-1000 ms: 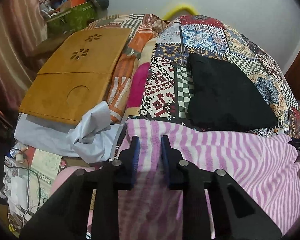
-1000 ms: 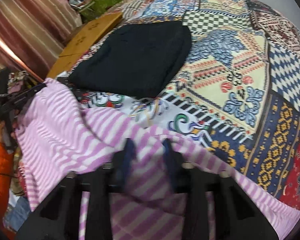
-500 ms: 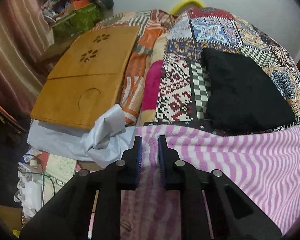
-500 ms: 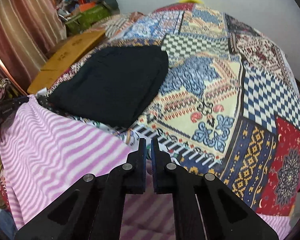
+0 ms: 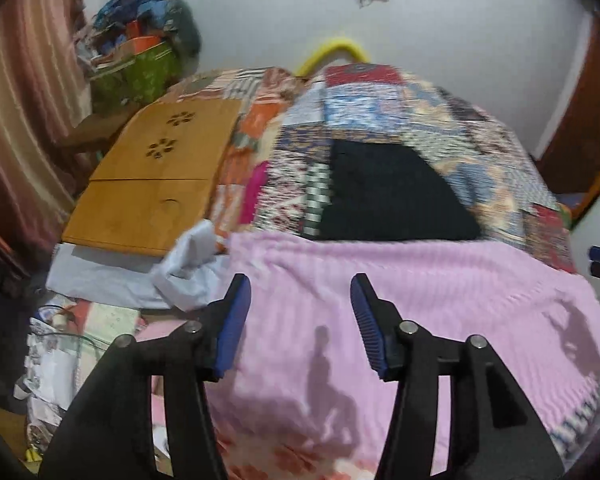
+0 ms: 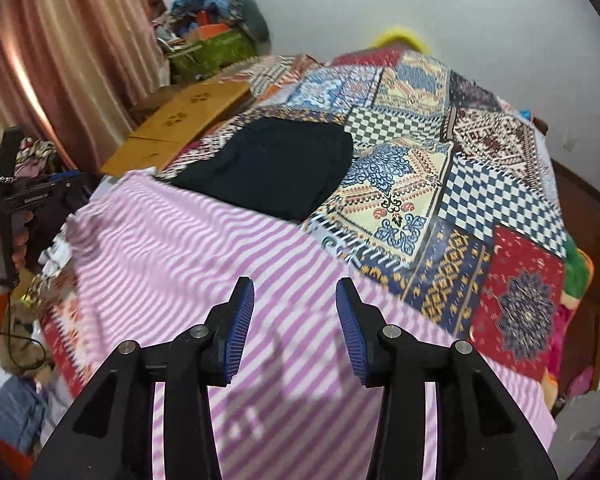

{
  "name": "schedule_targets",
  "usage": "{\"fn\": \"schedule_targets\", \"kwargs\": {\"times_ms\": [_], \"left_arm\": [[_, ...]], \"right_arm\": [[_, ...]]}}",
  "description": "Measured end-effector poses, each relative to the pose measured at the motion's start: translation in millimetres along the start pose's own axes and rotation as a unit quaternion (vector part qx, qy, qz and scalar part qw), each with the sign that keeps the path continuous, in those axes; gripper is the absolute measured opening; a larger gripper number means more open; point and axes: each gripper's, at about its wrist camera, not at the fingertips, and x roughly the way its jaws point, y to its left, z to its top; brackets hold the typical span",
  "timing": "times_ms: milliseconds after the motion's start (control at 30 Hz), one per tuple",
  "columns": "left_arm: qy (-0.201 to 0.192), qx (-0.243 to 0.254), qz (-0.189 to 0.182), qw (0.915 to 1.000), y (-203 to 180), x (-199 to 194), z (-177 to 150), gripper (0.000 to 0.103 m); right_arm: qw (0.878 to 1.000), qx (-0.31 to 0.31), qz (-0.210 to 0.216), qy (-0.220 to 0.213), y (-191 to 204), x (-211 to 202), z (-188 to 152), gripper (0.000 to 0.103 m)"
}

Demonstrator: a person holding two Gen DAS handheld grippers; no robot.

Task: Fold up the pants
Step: 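Grasp the pants hem with the left gripper while the right gripper grasps the other leg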

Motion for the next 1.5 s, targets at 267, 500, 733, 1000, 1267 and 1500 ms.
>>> {"fn": "schedule_targets", "kwargs": {"times_ms": [267, 500, 733, 1000, 1267, 1500], "left_arm": [[0.019, 0.05, -0.067, 0.9963, -79, -26, -59, 0.054], [0.083, 0.078, -0.123, 0.9859, -135, -7, -118, 0.054], [0.102, 0.105, -0.124, 0.9815, -160, 8, -143, 0.06], [0.073, 0.113, -0.088, 0.9869, -167, 23, -133, 0.056], [0.044, 0.138, -0.082, 0.986, -179, 27, -125, 0.014], [0.026, 0.133, -0.11, 0.9846, -177, 11, -116, 0.002]], "right_arm": [[0.999, -0.042, -0.008, 0.014, 33, -29, -59, 0.04], [0.996, -0.072, 0.002, 0.056, 57, -15, -104, 0.04], [0.995, -0.085, 0.007, 0.06, 74, 3, -111, 0.04], [0.995, -0.091, -0.001, 0.047, 78, 11, -108, 0.035], [0.995, -0.088, 0.013, 0.04, 75, 13, -103, 0.01], [0.995, -0.077, 0.047, 0.033, 75, 4, -101, 0.006]]}}
